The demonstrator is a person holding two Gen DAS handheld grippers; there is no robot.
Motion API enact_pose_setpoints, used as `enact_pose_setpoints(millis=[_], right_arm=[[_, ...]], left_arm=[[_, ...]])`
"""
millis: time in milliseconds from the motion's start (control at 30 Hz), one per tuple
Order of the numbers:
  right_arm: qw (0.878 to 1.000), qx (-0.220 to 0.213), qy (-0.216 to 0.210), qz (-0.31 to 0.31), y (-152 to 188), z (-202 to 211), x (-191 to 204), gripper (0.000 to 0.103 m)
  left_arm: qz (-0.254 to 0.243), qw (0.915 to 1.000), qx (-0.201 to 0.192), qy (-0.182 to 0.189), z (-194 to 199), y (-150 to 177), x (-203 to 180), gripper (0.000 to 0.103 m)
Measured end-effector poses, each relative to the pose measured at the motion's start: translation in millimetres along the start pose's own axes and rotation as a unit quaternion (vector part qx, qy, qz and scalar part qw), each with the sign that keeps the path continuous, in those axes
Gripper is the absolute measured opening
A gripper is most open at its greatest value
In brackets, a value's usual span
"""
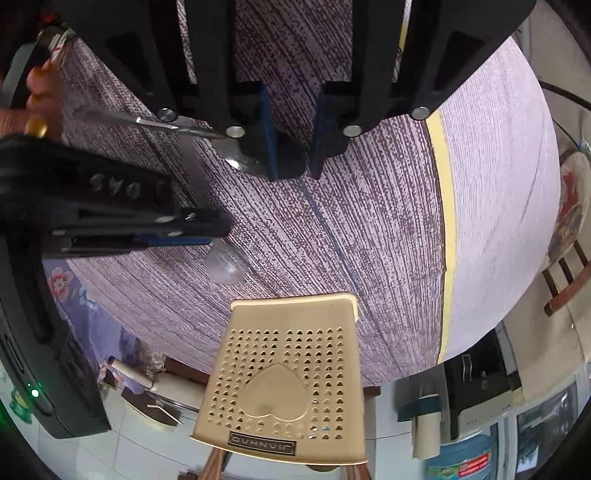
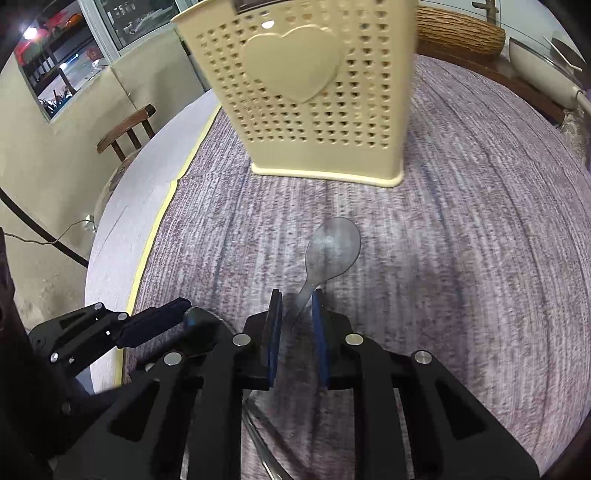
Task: Organize utensils
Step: 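Grasp the clear plastic spoon with the right tool while the left tool holds the metal spoon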
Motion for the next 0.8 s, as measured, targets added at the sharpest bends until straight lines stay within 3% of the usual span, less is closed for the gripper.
enact_pose_setpoints(millis=[200,367,567,633,700,800], right_arm=[[0.999,0.014,0.033,0.017,9.4,9.3,-42.5,0.016],[1.000,0.005,0.013,0.012,23.3,16.4,-52.0,0.015],[1.000,-0.008,-0.002,-0.024,35.4,23.1,-49.9,0.027],[0.999,-0.025,0.019,-0.023,34.9,26.5,-52.1,0.033],[0.998,-0.038,0.039,-0.017,33.0,28.4,-55.5,0.037],[0.998,-0.043,0.037,-0.026,30.8,26.3,-60.9,0.037]], left_arm=[[-0.037,0.9992,0.009,-0.011,-10.9,-13.8,1.3,0.006],[-0.039,0.9990,0.008,-0.019,-23.6,-32.7,9.8,0.006],[-0.031,0.9991,-0.019,-0.023,-12.7,-47.4,4.7,0.007],[-0.014,0.9991,-0.020,-0.035,-3.0,-43.9,9.9,0.020],[0.007,0.9986,-0.026,-0.047,9.3,-34.5,14.6,0.046],[0.033,0.9978,-0.030,-0.050,29.2,-12.0,13.7,0.055]])
Point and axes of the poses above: each gripper's, at about its wrist camera, not at the fingertips, and z roughly against the way its jaws point, x to its left, y to its underside, the point moved 6 cm from there along -z, roughly the way its jaws point, and after that the axes turned 5 degrees about y, right-handed, at the moved point
